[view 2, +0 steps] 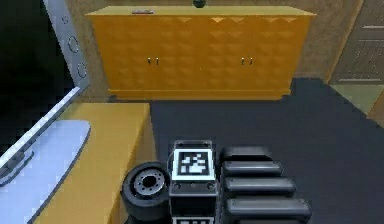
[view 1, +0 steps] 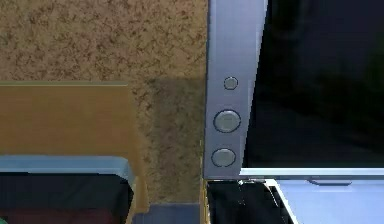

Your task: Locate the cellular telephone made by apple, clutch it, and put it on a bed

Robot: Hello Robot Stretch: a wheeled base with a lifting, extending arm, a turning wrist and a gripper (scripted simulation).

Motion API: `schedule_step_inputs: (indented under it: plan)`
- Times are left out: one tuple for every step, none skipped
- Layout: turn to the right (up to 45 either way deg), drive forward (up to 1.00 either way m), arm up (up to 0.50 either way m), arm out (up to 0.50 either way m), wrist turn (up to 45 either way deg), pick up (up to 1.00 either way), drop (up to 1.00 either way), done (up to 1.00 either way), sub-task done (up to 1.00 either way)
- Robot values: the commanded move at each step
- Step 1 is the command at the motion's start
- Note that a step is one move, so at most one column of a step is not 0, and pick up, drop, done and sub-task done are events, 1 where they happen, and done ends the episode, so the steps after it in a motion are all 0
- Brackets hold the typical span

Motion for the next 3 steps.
schedule_step_inputs:
  plan:
    - [-45.0,0.00,0.00,0.00,0.0,0.00,0.00,0.00,0.00]
    - [-6.0,0.00,0.00,0.00,0.0,0.00,0.00,0.00,0.00]
    - [45.0,0.00,0.00,0.00,0.0,0.00,0.00,0.00,0.00]
